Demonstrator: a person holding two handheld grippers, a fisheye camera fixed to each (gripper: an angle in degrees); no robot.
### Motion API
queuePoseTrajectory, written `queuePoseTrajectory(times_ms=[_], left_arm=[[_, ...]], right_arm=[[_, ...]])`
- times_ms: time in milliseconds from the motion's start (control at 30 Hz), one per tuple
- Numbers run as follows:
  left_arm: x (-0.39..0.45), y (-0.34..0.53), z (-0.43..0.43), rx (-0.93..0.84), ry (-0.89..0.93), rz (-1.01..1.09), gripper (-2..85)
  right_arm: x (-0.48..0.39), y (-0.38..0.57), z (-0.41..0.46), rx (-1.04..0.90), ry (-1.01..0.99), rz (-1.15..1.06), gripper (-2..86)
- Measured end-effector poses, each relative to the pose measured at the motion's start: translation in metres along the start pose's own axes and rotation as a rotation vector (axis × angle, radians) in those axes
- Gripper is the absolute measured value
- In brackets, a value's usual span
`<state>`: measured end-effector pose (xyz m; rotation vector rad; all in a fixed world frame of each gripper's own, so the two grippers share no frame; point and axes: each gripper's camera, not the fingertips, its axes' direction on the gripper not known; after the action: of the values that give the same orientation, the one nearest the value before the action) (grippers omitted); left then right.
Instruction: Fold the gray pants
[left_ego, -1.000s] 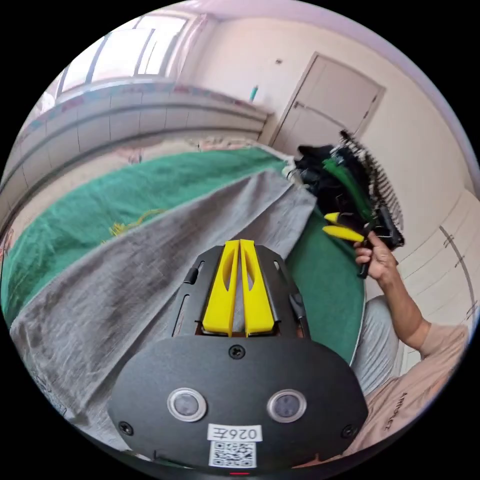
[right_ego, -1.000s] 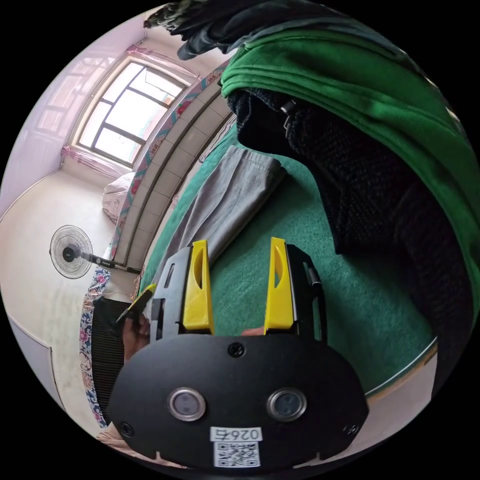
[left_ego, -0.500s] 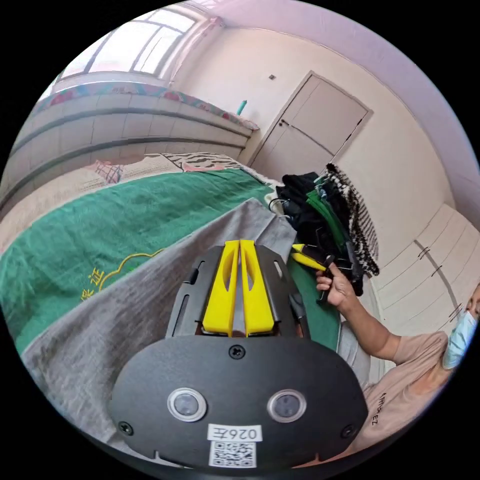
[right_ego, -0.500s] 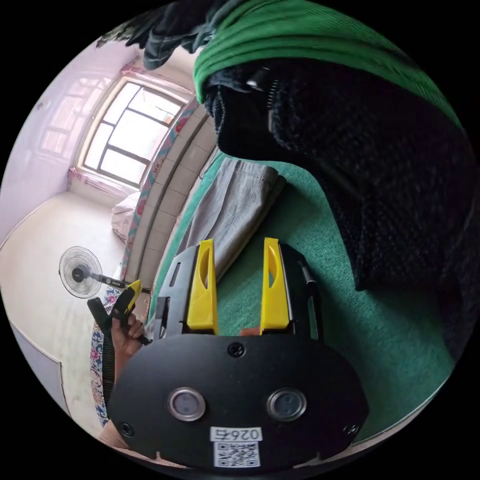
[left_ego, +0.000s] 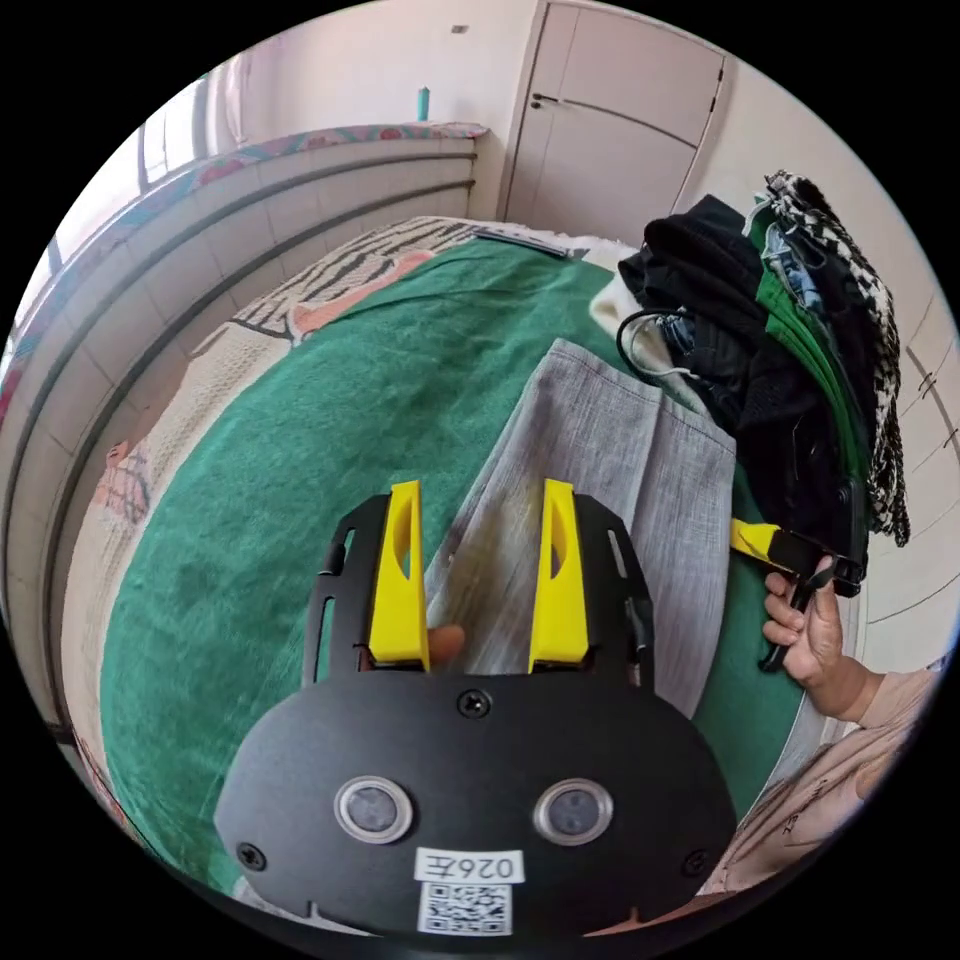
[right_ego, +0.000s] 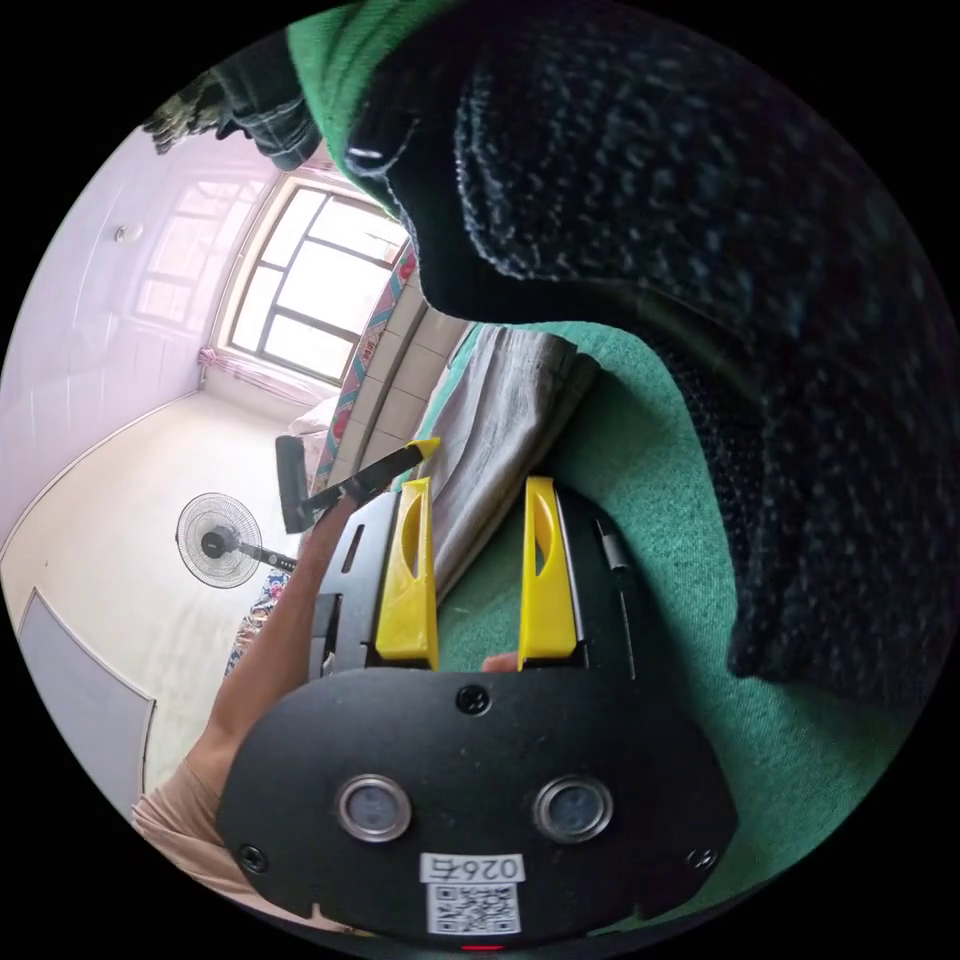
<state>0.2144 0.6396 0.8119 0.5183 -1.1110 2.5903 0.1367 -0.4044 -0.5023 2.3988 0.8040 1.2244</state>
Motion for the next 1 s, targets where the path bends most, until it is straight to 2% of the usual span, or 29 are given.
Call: queuePoseTrajectory(times_ms=[67, 133, 200, 267, 367, 667, 767, 1000], left_arm=[[-0.008, -0.025, 0.028, -0.065, 0.138, 0.017, 15.7], [-0.015, -0.039, 0.034, -0.079, 0.139, 0.005, 13.7], [-0.023, -0.049, 0.041, -0.089, 0.229, -0.008, 11.1], [-0.026, -0.053, 0.045, -0.11, 0.19, -0.029, 8.0], [-0.023, -0.051, 0.04, -0.091, 0.188, 0.001, 2.3], [-0.058, -0.035, -0.026, 0.043, 0.354, -0.001, 0.0], [-0.074, -0.016, -0.058, 0.105, 0.41, 0.009, 0.0], [-0.12, 0.063, -0.133, 0.226, 0.444, -0.015, 0.1]], right_arm=[[0.008, 0.006, -0.002, -0.017, -0.007, -0.011, 9.2], [0.019, 0.015, -0.005, -0.025, -0.015, -0.019, 8.9], [0.039, 0.028, -0.008, -0.031, -0.045, -0.02, 8.2], [0.055, 0.04, -0.01, -0.038, -0.052, -0.016, 6.7], [0.079, 0.068, -0.015, -0.045, -0.039, -0.01, 2.3], [0.136, 0.187, -0.04, 0.034, -0.135, -0.154, -1.0], [0.139, 0.232, -0.044, 0.05, -0.165, -0.246, -1.0], [0.095, 0.385, -0.007, 0.063, -0.038, -0.647, -1.1]])
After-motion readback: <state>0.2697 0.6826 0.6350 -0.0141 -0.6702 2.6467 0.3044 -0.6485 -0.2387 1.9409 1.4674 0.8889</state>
